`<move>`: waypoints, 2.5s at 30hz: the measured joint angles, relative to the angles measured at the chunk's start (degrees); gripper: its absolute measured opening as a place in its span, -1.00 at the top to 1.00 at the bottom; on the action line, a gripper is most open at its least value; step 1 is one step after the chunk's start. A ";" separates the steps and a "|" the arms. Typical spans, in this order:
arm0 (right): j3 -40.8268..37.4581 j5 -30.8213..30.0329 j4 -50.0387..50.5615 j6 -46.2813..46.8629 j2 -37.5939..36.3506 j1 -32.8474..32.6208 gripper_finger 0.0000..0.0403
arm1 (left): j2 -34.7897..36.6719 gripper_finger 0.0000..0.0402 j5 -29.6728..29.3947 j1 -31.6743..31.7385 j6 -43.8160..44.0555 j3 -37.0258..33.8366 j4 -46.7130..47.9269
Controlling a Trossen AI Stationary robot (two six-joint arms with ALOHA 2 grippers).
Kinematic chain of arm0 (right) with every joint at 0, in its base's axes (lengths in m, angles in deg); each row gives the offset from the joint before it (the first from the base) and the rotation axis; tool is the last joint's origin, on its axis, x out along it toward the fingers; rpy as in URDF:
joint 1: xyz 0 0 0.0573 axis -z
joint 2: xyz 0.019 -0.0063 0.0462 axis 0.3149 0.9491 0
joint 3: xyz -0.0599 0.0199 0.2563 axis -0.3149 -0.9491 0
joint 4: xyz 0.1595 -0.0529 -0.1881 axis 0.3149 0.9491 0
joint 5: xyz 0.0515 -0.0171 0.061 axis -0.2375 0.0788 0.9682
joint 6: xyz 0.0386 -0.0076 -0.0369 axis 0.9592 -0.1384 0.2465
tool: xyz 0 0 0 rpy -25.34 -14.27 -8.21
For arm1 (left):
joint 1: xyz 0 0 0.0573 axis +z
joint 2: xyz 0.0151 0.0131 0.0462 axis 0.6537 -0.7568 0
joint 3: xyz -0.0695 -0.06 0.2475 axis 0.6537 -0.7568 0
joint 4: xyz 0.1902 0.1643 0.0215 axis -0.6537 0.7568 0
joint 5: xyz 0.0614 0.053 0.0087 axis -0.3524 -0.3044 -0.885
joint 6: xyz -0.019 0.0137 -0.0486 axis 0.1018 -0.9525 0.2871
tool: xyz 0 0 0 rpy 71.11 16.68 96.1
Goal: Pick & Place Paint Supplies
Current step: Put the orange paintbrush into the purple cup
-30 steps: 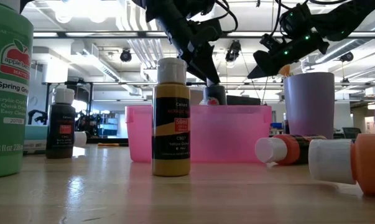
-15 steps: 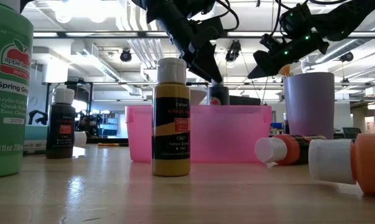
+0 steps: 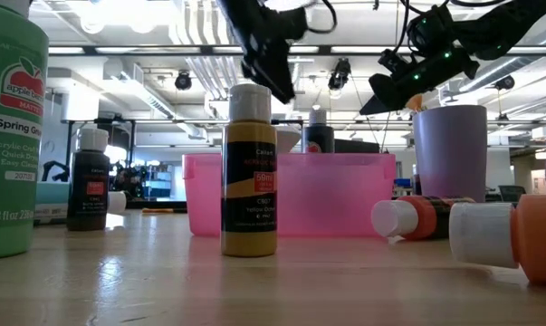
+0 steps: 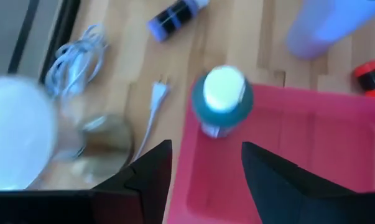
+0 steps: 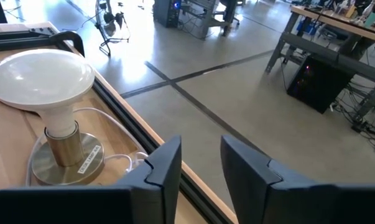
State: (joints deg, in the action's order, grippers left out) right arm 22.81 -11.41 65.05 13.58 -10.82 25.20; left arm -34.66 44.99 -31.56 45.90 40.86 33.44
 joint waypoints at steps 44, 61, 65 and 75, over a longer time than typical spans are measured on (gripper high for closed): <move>-0.15 0.07 0.07 1.01 0.02 -0.02 0.66 | 20.21 0.03 -8.13 12.30 5.13 -47.49 -2.79; -0.15 0.04 0.05 1.33 0.02 0.00 0.42 | 20.57 0.03 -3.08 21.91 0.00 -51.68 -10.23; -0.15 0.04 -0.02 1.31 0.02 0.00 0.38 | 20.57 0.03 -2.98 21.99 -0.34 -53.47 -13.53; -0.15 0.04 -0.04 1.29 0.02 0.00 0.29 | 20.57 0.03 -3.03 23.81 -0.94 -55.28 -15.85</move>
State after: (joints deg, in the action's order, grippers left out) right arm 22.66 -11.38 65.01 14.87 -10.80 25.19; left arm -14.10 41.96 -7.76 44.96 -14.42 17.59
